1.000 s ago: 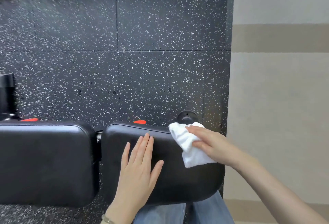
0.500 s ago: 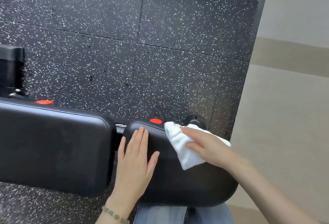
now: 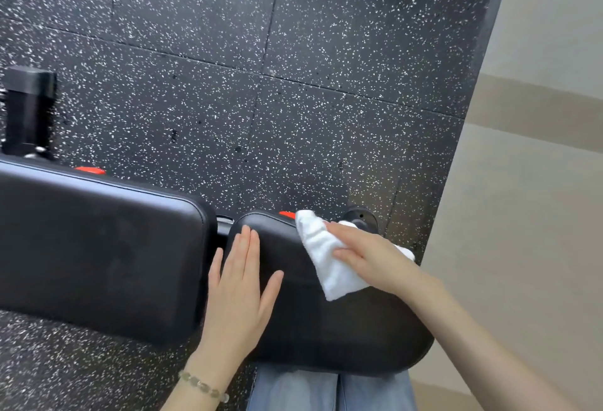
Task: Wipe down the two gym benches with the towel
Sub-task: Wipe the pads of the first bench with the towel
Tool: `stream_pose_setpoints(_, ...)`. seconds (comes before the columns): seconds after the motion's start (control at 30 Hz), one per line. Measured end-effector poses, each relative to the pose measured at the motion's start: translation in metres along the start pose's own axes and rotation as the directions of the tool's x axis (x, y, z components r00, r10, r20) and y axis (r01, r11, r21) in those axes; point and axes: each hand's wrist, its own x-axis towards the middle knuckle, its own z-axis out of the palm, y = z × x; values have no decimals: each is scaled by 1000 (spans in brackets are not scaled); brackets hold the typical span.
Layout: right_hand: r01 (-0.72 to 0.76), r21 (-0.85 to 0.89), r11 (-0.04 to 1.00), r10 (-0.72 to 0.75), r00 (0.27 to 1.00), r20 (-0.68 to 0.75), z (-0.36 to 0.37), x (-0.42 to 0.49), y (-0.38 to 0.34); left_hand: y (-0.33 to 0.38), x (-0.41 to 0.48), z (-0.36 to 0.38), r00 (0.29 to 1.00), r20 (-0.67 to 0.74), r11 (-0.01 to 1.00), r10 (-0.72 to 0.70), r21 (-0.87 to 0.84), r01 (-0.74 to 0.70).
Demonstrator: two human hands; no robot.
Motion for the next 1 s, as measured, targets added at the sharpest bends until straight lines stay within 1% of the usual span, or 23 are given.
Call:
stream_pose_setpoints(0.17, 30, 13, 999, -31, 999, 20, 19, 47, -32, -3, 1, 4, 1000, -7, 1000, 10, -3, -10)
stream_pose_setpoints(0.27, 79, 84, 993, -81, 997, 14, 22, 30, -15, -2, -1, 4, 1000, -19, 1000, 1, -27, -1)
stream_pose_setpoints(0.3, 59, 108, 992, -60, 998, 12, 18, 18, -4, -1, -1, 3, 1000, -26, 999, -9, -43, 8)
stream_pose_setpoints(0.33, 8, 126, 992, -10, 1000, 14, 15, 7, 7, 1, -1, 4, 999, -34, 998, -16, -59, 14)
stream_pose_setpoints(0.37, -55, 104, 993, 54, 998, 19, 12, -5, 19, 2, 0, 4, 999, -41, 997, -18, -74, 15)
stream_pose_setpoints(0.43, -171, -56, 984, 173, 984, 47, 7, -22, 29, 3, 0, 7, 999, -49, 996, -15, -91, 10)
stream_pose_setpoints(0.47, -183, -101, 978, 188, 981, 50, 8, -23, 28, 3, -1, 8, 999, -48, 996, -13, -85, 8)
stream_pose_setpoints(0.6, -129, -65, 990, 131, 990, 41, 12, 3, -1, -6, -3, 3, 998, -31, 998, 61, 35, -60)
stream_pose_setpoints(0.67, -89, -72, 993, 90, 996, 13, 21, 22, -16, -15, -2, -3, 992, -20, 991, 126, 59, -124)
stream_pose_setpoints(0.73, -70, -118, 991, 70, 998, -3, 30, 41, -35, -30, 1, -10, 987, -15, 985, 162, 57, -161)
stream_pose_setpoints(0.8, -86, -180, 980, 80, 996, -44, 36, 57, -52, -54, 8, -21, 985, -28, 984, 169, 53, -168)
stream_pose_setpoints(0.9, -154, -229, 961, 140, 987, -77, 43, 74, -66, -100, 19, -41, 982, -57, 980, 181, 96, -175)
stream_pose_setpoints(1.0, -202, -303, 931, 181, 979, -96, 56, 89, -78, -147, 24, -62, 980, -45, 974, 193, 131, -186)
